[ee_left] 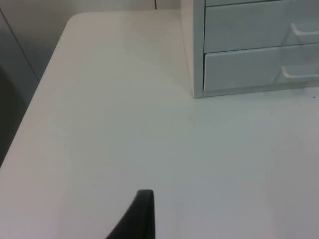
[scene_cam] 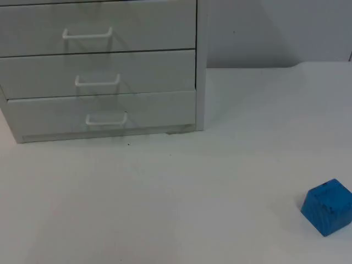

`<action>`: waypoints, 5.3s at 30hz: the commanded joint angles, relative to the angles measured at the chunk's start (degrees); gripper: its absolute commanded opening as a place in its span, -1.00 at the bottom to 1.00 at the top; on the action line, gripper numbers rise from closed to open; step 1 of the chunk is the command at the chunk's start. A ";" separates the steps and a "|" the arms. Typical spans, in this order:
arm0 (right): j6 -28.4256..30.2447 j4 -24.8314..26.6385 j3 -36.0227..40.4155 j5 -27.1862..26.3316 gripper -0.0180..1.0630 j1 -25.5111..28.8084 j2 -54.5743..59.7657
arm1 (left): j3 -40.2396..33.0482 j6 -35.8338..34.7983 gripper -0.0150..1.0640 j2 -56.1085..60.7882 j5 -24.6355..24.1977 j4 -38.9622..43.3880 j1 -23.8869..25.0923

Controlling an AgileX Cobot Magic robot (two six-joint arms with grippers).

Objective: Open the drawer with the left hand, place the block into the drawer with the right hand, then close the drawer with the left hand.

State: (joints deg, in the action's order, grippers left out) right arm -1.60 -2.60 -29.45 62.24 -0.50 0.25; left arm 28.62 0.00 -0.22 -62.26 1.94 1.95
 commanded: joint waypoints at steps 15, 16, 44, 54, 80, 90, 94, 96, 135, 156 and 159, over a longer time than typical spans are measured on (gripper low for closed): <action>3.58 2.93 -5.97 -4.88 0.98 -0.04 10.20 | 1.49 -1.57 0.97 -6.01 2.14 -1.94 0.08; 3.58 2.93 -5.97 -4.88 0.98 -0.04 10.20 | 1.49 -1.57 0.97 -6.01 2.14 -1.94 0.08; 3.93 4.02 -7.80 -16.76 0.98 -0.04 50.98 | 5.37 4.06 0.97 -46.29 16.43 -7.99 0.08; 3.93 4.15 -7.80 -17.59 0.98 -0.04 52.18 | 5.37 5.57 0.85 -50.19 17.86 -9.20 0.08; 3.77 4.39 -7.80 -19.47 0.98 -0.04 52.18 | 17.77 16.70 0.17 -77.46 25.84 14.09 -32.25; 3.77 4.29 -7.80 -19.62 0.98 -0.04 52.18 | 17.77 -9.78 0.04 -92.21 29.92 56.44 -40.57; 3.77 4.29 -7.80 -19.73 0.98 -0.04 52.18 | 17.77 -13.93 -0.25 -98.91 32.53 67.20 -40.57; 3.77 4.29 -7.80 -19.73 0.98 -0.04 52.18 | 17.77 -15.97 -0.30 -100.37 33.12 70.11 -40.57; 3.77 4.51 -7.80 -20.46 0.98 -0.04 52.18 | 29.66 -42.04 -0.30 -117.26 41.07 98.01 -28.23; 3.77 4.40 -7.80 -20.89 0.98 -0.04 52.18 | 29.77 -42.99 -0.30 -119.06 40.05 95.25 -31.85; 3.77 4.40 -7.80 -20.89 0.98 -0.04 52.18 | 29.77 -44.95 -0.30 -119.20 40.05 98.01 -30.96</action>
State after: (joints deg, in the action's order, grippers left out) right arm 1.96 1.90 -36.83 42.04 -0.50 52.60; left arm 58.35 -43.63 -119.55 -22.18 98.70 -29.22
